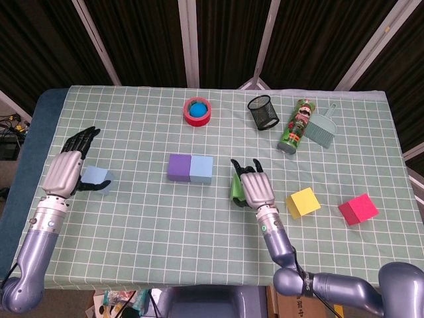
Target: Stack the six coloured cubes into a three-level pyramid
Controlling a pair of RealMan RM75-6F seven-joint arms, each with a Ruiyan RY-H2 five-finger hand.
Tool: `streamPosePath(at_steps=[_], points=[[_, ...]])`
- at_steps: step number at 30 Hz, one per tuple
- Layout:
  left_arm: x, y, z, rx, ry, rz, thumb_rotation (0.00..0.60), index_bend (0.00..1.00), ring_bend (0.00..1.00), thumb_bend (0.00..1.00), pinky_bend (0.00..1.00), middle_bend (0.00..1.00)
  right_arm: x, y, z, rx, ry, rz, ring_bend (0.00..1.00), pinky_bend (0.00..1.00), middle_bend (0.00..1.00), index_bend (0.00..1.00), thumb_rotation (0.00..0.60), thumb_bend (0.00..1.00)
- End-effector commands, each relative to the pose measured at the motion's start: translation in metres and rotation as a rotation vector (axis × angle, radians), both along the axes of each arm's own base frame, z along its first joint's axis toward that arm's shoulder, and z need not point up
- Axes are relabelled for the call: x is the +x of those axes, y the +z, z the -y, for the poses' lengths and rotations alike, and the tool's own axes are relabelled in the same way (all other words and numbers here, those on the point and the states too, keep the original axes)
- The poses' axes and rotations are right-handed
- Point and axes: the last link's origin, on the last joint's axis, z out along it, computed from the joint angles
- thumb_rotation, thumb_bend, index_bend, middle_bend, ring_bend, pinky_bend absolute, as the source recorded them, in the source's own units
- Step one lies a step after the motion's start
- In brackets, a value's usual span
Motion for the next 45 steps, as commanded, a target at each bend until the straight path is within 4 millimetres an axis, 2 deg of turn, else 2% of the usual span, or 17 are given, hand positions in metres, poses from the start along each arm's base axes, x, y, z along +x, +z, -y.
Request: streamPosePath(at_steps=[1,13,30,45], points=[[0.000,0.000,0.000,0.002,0.001,-0.001,0.600,0.00,0.00,0.10,0.00,0.02,0.001,0.001,0.011,-0.008,-0.010,-0.016,0.25,0.00,0.39,0.00,0.600,0.27],[-0.004,-0.001,-0.003,-0.001,0.013,-0.015,0.600,0.00,0.00,0.10,0.00,0.02,0.011,-0.007,0.037,0.010,-0.037,-0.019,0.25,0.00,0.39,0.00,0.600,0.27],[-0.007,0.000,-0.006,-0.002,0.031,-0.029,0.600,0.00,0.00,0.10,0.00,0.02,0.032,-0.021,0.055,0.028,-0.025,-0.001,0.25,0.00,0.39,0.00,0.600,0.27],[-0.010,0.000,-0.008,-0.004,0.040,-0.032,0.600,0.00,0.00,0.10,0.00,0.02,0.037,-0.026,0.060,0.034,-0.007,-0.004,0.25,0.00,0.39,0.00,0.600,0.27]])
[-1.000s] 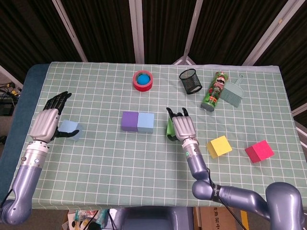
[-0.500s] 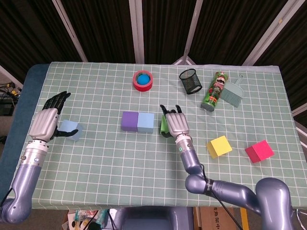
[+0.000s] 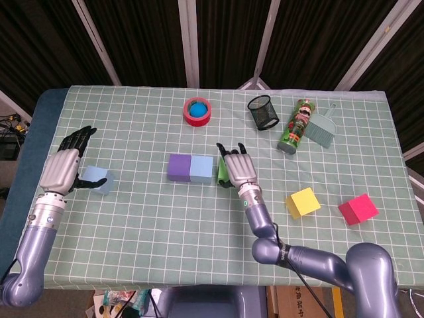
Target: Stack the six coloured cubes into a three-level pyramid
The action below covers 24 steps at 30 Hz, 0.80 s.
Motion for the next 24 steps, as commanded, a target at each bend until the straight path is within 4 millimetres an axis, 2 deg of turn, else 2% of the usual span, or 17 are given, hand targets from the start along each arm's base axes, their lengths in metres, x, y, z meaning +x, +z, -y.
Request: streamPosePath(at_steps=[1,24], points=[[-0.0002,-0.0001,-0.0002,0.000,0.000,0.000,0.600,0.00,0.00,0.10,0.00,0.02,0.0000,-0.0012,-0.0003,0.001,0.002,-0.001,0.25,0.00,0.39,0.00,0.600,0.27],[-0.0013,-0.0010,-0.0013,-0.004,0.005,-0.001,0.600,0.00,0.00,0.10,0.00,0.02,0.0018,-0.0103,0.0017,0.008,0.008,-0.002,0.25,0.00,0.39,0.00,0.600,0.27]])
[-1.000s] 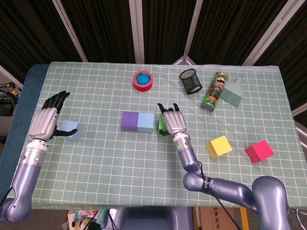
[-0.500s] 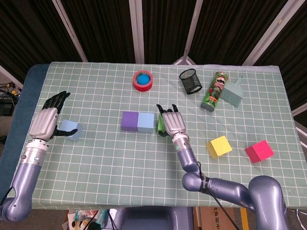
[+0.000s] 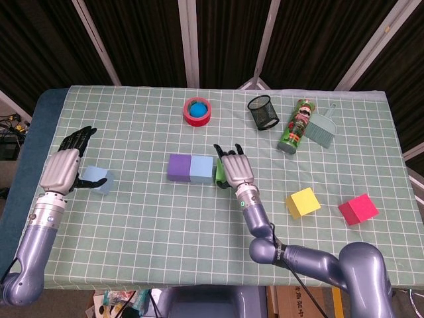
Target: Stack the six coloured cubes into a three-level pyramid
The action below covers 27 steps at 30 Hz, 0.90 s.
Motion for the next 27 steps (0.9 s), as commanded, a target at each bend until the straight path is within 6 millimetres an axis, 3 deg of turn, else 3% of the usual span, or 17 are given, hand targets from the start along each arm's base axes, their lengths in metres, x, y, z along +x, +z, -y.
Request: streamPosePath(at_steps=[1,27], points=[[-0.0003,0.0003,-0.0003,0.001,0.001,0.001,0.600,0.00,0.00,0.10,0.00,0.02,-0.0002,-0.0013,0.0002,0.001,-0.003,0.000,0.25,0.00,0.39,0.00,0.600,0.27],[-0.0021,0.0008,-0.0019,0.000,0.006,0.002,0.600,0.00,0.00,0.10,0.00,0.02,0.0027,-0.0054,0.0056,-0.011,-0.004,0.001,0.25,0.00,0.39,0.00,0.600,0.27]])
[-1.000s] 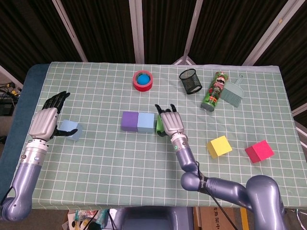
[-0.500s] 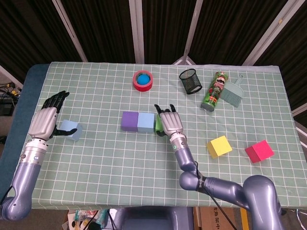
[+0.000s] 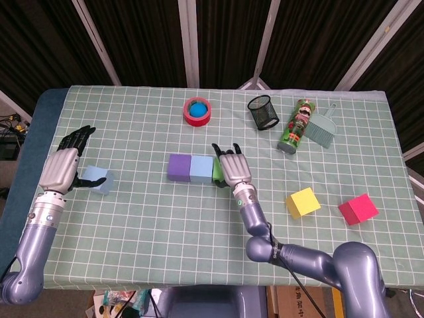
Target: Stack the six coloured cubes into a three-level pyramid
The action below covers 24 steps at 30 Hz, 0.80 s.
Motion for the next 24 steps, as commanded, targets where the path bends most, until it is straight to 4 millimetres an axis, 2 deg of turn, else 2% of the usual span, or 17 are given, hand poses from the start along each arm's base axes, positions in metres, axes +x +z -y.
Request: streamPosePath(at_steps=[1,24], points=[[-0.0001,-0.0004,0.0000,-0.002,0.000,0.000,0.600,0.00,0.00,0.10,0.00,0.02,-0.0008,0.0004,0.0006,-0.003,-0.002,-0.002,0.25,0.00,0.39,0.00,0.600,0.27],[-0.0016,-0.0006,-0.0014,-0.001,0.006,-0.006,0.600,0.00,0.00,0.10,0.00,0.02,-0.0037,-0.0051,-0.0017,0.004,-0.018,0.012,0.25,0.00,0.39,0.00,0.600,0.27]])
